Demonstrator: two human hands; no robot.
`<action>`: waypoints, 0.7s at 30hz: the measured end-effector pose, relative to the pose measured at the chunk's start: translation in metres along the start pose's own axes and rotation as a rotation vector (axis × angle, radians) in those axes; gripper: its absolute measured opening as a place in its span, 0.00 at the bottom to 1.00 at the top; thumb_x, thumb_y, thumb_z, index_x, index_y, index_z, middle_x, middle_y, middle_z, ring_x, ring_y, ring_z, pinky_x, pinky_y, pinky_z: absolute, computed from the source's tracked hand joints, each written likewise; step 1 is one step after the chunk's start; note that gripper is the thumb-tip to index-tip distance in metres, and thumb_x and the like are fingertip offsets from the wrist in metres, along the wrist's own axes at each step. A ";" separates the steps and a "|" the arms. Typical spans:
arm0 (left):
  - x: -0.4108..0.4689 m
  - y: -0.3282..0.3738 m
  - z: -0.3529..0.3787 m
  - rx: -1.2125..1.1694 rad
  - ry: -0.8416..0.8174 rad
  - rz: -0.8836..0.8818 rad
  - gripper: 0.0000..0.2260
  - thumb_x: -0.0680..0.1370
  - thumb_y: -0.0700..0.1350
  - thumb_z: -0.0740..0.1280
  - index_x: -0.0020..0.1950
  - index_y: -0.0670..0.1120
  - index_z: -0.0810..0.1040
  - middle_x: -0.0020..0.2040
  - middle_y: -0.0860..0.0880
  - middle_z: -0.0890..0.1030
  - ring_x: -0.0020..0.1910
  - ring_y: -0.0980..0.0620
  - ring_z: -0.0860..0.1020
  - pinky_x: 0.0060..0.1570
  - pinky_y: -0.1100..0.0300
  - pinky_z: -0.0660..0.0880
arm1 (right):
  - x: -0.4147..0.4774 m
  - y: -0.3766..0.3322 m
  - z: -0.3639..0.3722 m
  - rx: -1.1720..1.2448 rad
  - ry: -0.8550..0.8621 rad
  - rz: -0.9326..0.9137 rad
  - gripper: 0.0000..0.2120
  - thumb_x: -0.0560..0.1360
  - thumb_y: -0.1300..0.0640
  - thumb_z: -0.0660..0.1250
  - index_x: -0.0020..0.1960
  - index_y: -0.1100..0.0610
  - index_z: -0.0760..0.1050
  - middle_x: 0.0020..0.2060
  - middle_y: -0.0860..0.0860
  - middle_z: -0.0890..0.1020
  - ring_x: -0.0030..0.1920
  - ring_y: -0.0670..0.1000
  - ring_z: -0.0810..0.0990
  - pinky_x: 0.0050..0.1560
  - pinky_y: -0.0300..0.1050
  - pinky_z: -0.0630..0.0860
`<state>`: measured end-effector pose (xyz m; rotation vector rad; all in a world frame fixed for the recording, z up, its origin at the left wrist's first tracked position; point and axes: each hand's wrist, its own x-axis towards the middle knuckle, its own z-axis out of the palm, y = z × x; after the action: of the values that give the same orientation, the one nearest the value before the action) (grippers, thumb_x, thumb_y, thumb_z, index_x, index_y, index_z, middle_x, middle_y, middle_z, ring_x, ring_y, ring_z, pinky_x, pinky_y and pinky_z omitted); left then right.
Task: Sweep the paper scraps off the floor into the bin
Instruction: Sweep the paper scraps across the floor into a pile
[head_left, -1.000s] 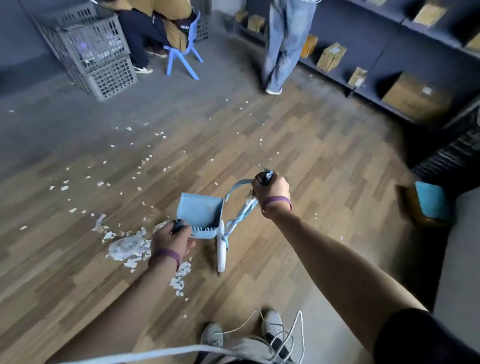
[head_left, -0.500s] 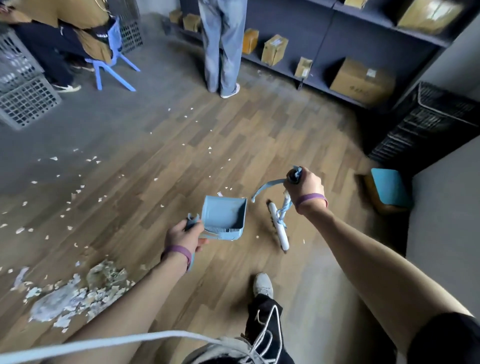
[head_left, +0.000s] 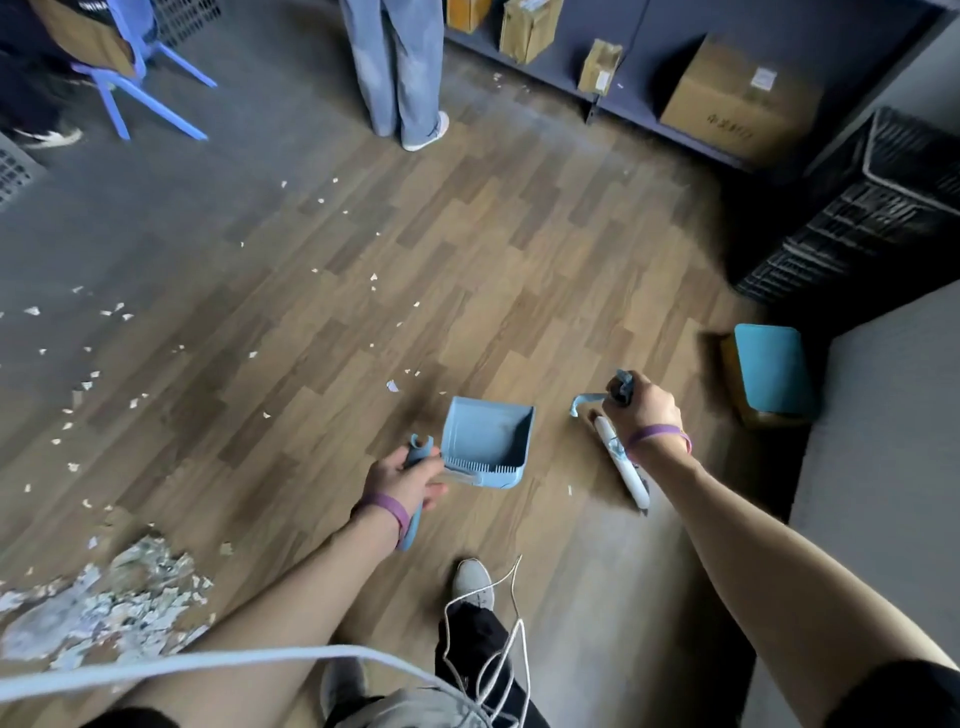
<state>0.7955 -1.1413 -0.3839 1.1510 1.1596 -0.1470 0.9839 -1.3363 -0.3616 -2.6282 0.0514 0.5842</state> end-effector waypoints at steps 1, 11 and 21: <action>0.003 0.002 0.001 0.005 -0.001 -0.005 0.05 0.76 0.38 0.67 0.45 0.48 0.78 0.38 0.50 0.80 0.36 0.47 0.80 0.31 0.62 0.70 | 0.003 -0.001 0.005 0.006 -0.016 0.005 0.12 0.74 0.58 0.63 0.57 0.54 0.76 0.49 0.58 0.81 0.46 0.60 0.77 0.44 0.42 0.69; 0.023 0.002 -0.081 0.061 0.044 0.022 0.08 0.75 0.36 0.66 0.42 0.48 0.78 0.37 0.51 0.80 0.33 0.50 0.80 0.25 0.68 0.68 | -0.029 -0.101 0.101 -0.041 -0.162 -0.078 0.14 0.72 0.53 0.64 0.57 0.50 0.77 0.47 0.58 0.82 0.51 0.62 0.79 0.52 0.48 0.76; 0.025 -0.009 -0.304 0.012 0.200 0.029 0.05 0.76 0.33 0.65 0.47 0.42 0.78 0.38 0.45 0.78 0.28 0.52 0.77 0.19 0.71 0.67 | -0.175 -0.276 0.272 -0.119 -0.412 -0.234 0.17 0.75 0.52 0.61 0.63 0.49 0.74 0.54 0.59 0.81 0.55 0.62 0.79 0.54 0.46 0.74</action>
<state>0.6070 -0.9011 -0.3907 1.2130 1.3187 -0.0168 0.7533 -0.9802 -0.3960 -2.5189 -0.4219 1.0533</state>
